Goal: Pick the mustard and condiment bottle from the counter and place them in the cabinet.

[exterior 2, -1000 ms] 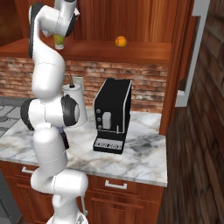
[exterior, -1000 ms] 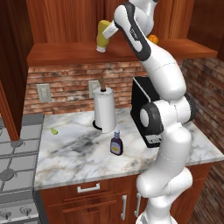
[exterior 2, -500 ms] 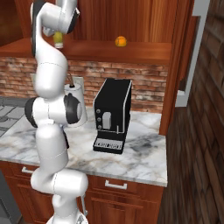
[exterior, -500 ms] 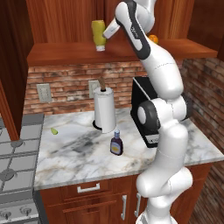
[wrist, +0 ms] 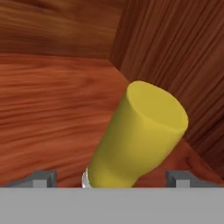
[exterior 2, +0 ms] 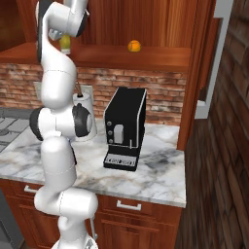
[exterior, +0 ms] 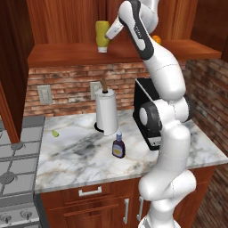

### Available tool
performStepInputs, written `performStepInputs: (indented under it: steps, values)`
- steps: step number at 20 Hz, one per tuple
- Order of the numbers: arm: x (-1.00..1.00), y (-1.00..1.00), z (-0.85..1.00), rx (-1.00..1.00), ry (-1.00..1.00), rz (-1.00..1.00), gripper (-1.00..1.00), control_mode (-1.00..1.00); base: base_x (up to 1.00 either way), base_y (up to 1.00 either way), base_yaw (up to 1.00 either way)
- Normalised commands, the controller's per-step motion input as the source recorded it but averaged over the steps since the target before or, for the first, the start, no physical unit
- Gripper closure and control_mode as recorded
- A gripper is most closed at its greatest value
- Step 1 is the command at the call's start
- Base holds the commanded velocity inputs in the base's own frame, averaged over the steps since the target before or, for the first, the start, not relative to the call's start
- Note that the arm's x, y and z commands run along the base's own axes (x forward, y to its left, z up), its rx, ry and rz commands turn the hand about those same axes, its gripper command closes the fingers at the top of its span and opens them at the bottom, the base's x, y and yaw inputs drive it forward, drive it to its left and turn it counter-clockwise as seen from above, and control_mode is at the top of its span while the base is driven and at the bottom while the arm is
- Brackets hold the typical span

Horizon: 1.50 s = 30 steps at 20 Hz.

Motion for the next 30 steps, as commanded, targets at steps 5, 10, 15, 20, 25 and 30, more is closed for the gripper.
performStepInputs:
  steps: [5,10,15,20,25,30]
  values:
    - [-0.6,0.02,0.0,0.0,-0.02,0.0,-1.0,-1.0,0.0,0.0,0.0]
    - [-0.94,0.07,-0.04,0.0,-0.07,0.0,-1.0,-1.0,0.0,0.0,0.0]
    - [-0.99,0.07,-0.31,0.0,-0.06,0.0,-1.0,-1.0,0.0,0.0,0.0]
    - [-0.95,0.02,-0.77,-0.01,-0.02,0.0,-1.0,-1.0,0.0,0.0,0.0]
    - [-0.98,0.0,-0.83,-0.01,-0.03,0.0,-1.0,-1.0,0.0,0.0,0.0]
    - [-1.0,0.0,-0.62,-0.01,-0.04,0.0,-1.0,-1.0,0.0,0.0,0.0]
